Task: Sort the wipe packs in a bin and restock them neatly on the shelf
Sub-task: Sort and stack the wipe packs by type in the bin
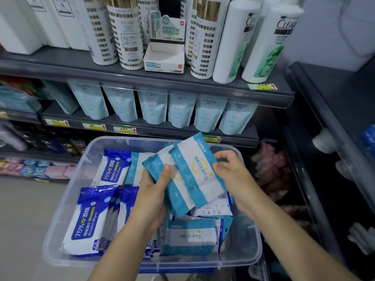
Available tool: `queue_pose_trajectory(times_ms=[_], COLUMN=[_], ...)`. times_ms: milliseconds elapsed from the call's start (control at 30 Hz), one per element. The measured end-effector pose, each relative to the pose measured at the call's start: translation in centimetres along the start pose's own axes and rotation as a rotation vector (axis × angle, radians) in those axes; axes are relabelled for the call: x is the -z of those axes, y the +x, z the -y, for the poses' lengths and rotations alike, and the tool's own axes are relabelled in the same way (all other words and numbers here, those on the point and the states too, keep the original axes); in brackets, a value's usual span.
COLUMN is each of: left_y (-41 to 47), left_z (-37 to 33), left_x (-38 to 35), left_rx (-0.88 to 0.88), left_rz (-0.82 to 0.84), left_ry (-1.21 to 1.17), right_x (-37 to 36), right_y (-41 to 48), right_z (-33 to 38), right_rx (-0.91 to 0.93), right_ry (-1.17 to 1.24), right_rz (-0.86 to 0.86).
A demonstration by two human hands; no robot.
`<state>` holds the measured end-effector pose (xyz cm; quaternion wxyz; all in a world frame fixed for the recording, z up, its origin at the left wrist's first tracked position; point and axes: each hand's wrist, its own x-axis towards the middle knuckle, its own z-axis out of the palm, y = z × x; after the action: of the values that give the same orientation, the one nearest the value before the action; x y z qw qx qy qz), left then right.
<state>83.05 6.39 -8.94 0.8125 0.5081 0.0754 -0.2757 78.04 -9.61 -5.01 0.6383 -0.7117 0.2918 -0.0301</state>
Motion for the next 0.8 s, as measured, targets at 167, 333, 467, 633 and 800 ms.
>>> queue_pose_trajectory(times_ms=[167, 333, 467, 633, 800], left_y=[-0.2, -1.0, -1.0, -0.4, 0.9], left_z=[0.1, 1.8, 3.1, 1.9, -1.1], left_x=[-0.6, -0.9, -1.1, -1.1, 0.1], left_rx=[-0.031, -0.001, 0.028, 0.043, 0.071], left_rz=[-0.012, -0.006, 0.020, 0.071, 0.040], left_ry=[0.010, 0.117, 0.160, 0.219, 0.245], right_x=[-3.2, -4.0, -2.7, -1.8, -4.5], right_y=[-0.9, -1.9, -1.7, -1.1, 0.1], right_z=[-1.4, -2.9, -3.0, -1.9, 0.0], right_rx=[0.211, 0.089, -0.077, -0.127, -0.071], right_ry=[-0.336, -0.297, -0.110, -0.008, 0.054], right_rz=[0.032, 0.138, 0.230, 0.304, 0.226])
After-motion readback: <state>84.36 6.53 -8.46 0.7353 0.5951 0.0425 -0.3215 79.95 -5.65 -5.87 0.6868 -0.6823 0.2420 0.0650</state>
